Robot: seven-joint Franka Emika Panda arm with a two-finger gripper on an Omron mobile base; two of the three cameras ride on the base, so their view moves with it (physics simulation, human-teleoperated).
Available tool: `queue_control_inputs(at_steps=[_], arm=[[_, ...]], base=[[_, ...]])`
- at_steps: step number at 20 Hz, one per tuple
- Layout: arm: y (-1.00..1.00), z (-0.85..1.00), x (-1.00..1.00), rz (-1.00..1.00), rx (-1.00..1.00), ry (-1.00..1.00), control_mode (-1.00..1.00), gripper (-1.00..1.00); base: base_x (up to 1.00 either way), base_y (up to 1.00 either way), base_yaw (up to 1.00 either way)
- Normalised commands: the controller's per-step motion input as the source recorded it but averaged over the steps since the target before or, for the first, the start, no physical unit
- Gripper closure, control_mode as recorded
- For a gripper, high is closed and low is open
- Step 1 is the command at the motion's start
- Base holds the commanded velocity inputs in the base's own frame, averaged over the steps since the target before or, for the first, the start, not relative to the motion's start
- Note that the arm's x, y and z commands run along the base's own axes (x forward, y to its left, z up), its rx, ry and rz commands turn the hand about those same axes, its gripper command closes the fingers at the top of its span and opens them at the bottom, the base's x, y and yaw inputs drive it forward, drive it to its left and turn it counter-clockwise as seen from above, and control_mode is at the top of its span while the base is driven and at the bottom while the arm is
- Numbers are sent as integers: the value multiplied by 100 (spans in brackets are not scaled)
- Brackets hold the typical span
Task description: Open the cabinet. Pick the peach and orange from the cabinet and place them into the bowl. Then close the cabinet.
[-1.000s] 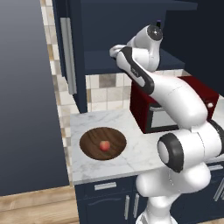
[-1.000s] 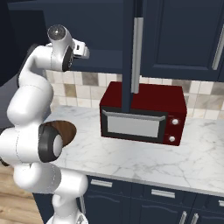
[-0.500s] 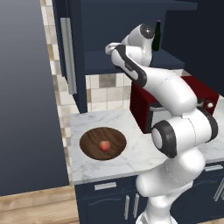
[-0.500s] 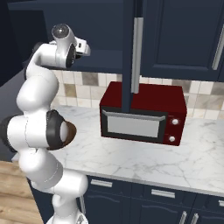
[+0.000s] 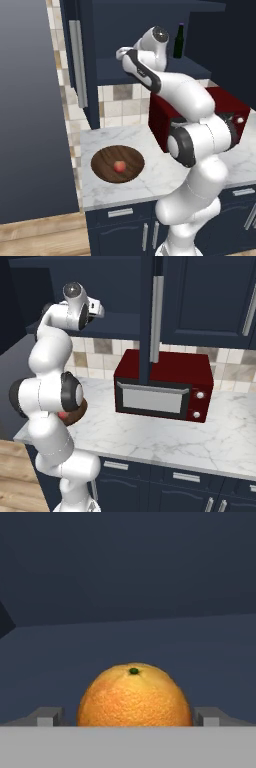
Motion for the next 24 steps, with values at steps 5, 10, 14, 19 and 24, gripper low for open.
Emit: queue_control_inputs(at_steps=[5, 10, 14, 19, 24], arm=[[1, -22, 28, 0, 0, 0, -100, -100], [1, -34, 15, 0, 0, 0, -100, 100], [0, -6, 6, 0, 0, 0, -100, 100], [0, -1, -7, 0, 0, -4, -100, 100], [0, 7, -35, 0, 0, -20, -100, 100]], base=[[0, 0, 0], [0, 0, 0], [0, 0, 0], [0, 0, 0], [0, 0, 0]])
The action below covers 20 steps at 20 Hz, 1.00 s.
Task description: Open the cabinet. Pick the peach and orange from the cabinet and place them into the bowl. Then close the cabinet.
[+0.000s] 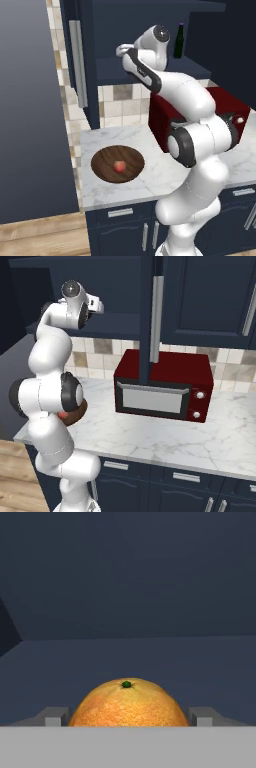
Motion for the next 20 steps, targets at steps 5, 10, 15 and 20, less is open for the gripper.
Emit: queue_control_inputs(at_steps=[5, 10, 15, 20], arm=[[0, 28, -72, 0, 0, -5, -100, 100], [0, 32, -99, 3, 0, 5, -100, 100], [0, -4, -98, 11, 0, 14, -100, 100], [1, -47, -68, 15, 0, 17, -100, 100]], base=[[0, 0, 0], [0, 0, 0], [0, 0, 0], [0, 0, 0]])
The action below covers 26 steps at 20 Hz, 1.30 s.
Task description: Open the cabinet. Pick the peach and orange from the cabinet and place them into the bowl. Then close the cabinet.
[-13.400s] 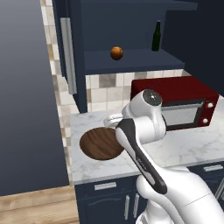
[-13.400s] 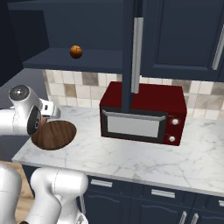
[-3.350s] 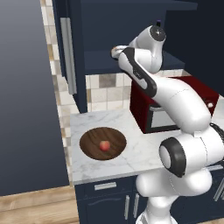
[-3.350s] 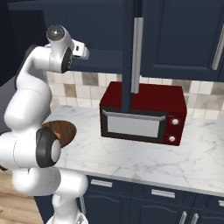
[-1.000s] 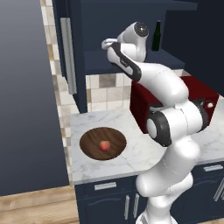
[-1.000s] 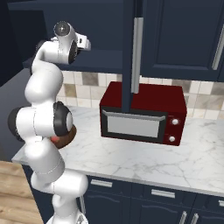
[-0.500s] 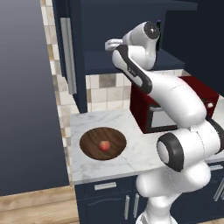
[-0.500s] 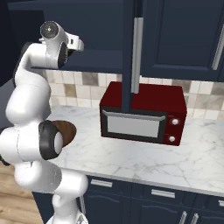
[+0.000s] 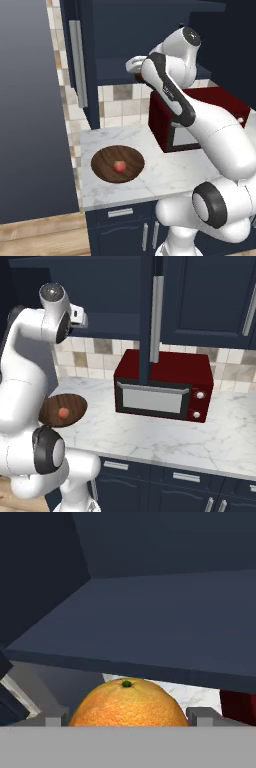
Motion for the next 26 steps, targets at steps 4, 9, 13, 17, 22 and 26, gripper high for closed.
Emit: queue_control_inputs(at_steps=[4, 9, 13, 17, 22, 26], arm=[[14, -69, -30, 13, 0, 15, -100, 100], [52, -82, -20, 5, -4, 8, -100, 100], [38, -56, 0, 0, -6, 6, -100, 100], [20, -34, 0, 0, -13, 8, -100, 100], [10, -30, 0, 0, -12, 9, -100, 100], [9, -32, 0, 0, -12, 10, -100, 100]], base=[[0, 0, 0], [0, 0, 0], [0, 0, 0], [0, 0, 0], [0, 0, 0], [0, 0, 0]])
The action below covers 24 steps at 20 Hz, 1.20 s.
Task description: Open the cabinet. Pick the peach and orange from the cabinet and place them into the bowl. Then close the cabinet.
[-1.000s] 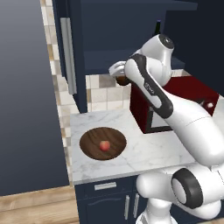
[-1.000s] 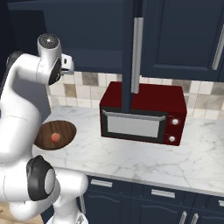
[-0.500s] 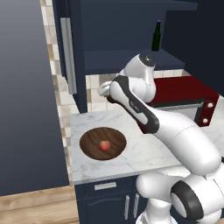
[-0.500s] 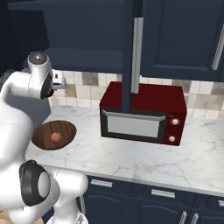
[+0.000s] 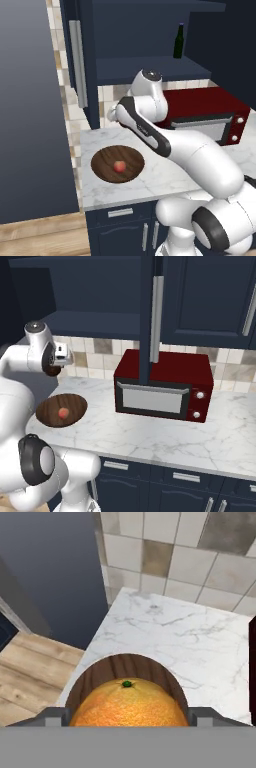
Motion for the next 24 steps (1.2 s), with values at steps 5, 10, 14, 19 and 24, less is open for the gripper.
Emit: queue_control_inputs(at_steps=[5, 10, 14, 19, 24], arm=[[7, -32, 1, 0, -11, 10, -100, 100], [4, -34, 4, 0, -9, 8, -100, 100], [0, -41, 6, 0, -3, 0, -100, 100], [0, -41, 8, 0, -1, 0, -100, 100], [0, -44, 9, 0, -2, 0, -100, 100]], base=[[0, 0, 0], [0, 0, 0], [0, 0, 0], [0, 0, 0], [0, 0, 0]])
